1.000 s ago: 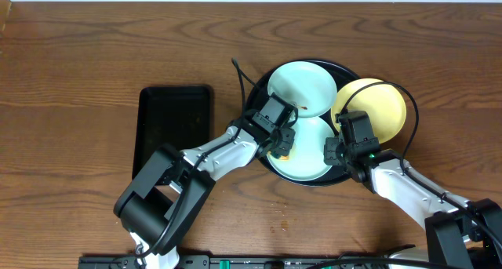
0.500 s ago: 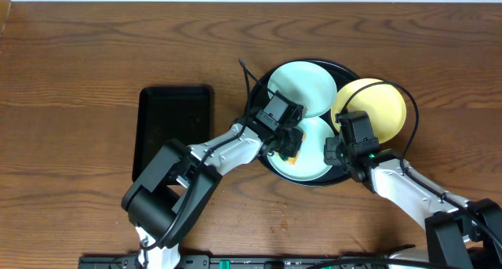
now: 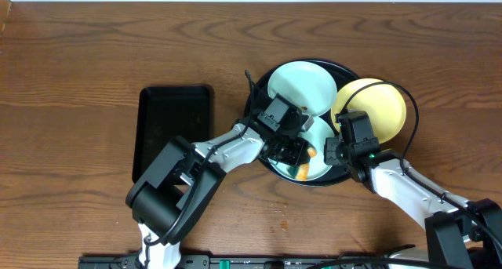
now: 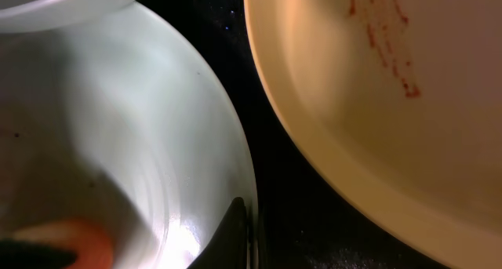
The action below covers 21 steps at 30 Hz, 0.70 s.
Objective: Clean dirty plates on tray and stack at the side
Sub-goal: 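Scrub the light-blue plate surface with the sponge in the left gripper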
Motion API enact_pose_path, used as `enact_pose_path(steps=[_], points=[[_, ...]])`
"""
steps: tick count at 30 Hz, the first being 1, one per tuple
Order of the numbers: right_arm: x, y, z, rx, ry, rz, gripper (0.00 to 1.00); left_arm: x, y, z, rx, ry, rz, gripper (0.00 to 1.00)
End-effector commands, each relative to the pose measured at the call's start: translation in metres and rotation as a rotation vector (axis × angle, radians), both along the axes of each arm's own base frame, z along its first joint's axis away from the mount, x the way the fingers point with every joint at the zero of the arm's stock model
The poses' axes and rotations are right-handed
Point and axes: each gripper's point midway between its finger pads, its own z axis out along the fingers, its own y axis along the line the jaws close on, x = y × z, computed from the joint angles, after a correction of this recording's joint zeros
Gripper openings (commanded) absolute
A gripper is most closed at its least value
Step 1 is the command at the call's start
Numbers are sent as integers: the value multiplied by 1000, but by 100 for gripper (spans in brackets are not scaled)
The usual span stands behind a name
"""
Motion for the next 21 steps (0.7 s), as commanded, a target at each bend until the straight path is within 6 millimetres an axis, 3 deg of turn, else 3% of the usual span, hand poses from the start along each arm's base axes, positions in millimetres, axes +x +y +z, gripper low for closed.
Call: enact_pose_path(steps=[1, 5, 9, 21], points=[[-9, -1, -10, -13, 40, 14, 3, 8, -19, 75, -158, -68, -12, 8], [-9, -1, -10, -14, 40, 14, 3, 27, -6, 129, -189, -225, 55, 8], [-9, -1, -10, -13, 40, 14, 3, 39, 13, 142, -106, -357, 108, 8], [-9, -1, -10, -14, 40, 14, 3, 43, 39, 56, 152, -289, 120, 8]])
